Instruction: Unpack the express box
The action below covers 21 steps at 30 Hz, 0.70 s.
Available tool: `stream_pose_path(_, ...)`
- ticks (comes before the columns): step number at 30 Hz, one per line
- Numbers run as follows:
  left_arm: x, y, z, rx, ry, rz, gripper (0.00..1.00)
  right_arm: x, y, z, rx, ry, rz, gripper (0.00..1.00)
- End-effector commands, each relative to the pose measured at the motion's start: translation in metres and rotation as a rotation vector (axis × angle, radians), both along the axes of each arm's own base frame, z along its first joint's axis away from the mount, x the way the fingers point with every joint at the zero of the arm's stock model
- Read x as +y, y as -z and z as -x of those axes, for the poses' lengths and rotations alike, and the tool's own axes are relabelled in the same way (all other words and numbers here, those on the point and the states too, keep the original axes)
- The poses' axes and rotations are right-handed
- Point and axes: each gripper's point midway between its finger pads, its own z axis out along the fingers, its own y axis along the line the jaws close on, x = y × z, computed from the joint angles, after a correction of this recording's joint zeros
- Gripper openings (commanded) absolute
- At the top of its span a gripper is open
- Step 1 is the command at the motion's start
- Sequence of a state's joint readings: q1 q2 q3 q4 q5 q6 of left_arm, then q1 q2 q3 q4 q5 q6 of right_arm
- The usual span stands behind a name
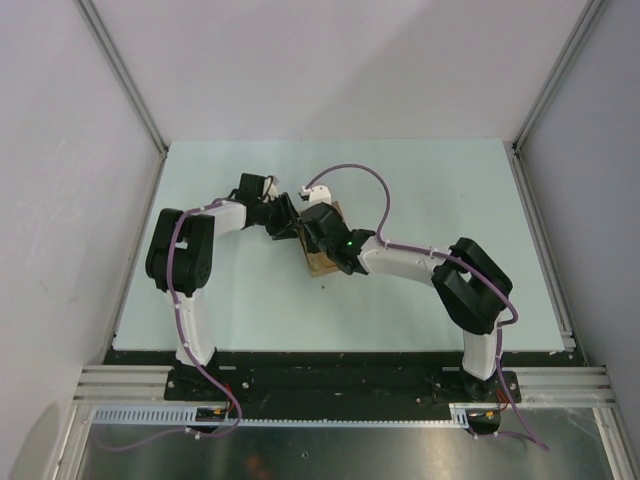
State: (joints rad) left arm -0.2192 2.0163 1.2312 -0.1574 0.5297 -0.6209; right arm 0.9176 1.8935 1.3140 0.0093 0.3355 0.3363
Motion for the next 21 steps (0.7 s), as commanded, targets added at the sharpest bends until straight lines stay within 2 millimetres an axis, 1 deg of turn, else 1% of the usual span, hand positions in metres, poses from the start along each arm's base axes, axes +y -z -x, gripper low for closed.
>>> stream_pose_path(1,0.02,0.039,0.025,0.139,-0.026,-0.104,0.51,0.004,-0.021,0.001,-0.03,0.001,0.002,0.0)
stream_pose_path(2,0.02,0.04,0.025,0.14,-0.027,-0.103,0.5,0.004,-0.024,0.003,-0.031,-0.001,0.001,0.0)
stream_pose_path(7,0.022,0.041,0.024,0.149,-0.042,-0.11,0.45,0.004,-0.023,0.022,0.009,-0.029,0.026,0.0)
stream_pose_path(11,0.023,0.042,0.023,0.156,-0.055,-0.112,0.45,0.001,-0.019,0.039,0.052,-0.048,0.047,0.0)
stream_pose_path(17,0.026,0.044,0.023,0.162,-0.066,-0.121,0.45,-0.009,-0.022,0.064,0.08,-0.058,0.076,0.0)
stream_pose_path(21,0.026,0.045,0.023,0.166,-0.068,-0.124,0.44,-0.013,-0.015,0.085,0.09,-0.096,0.114,0.0)
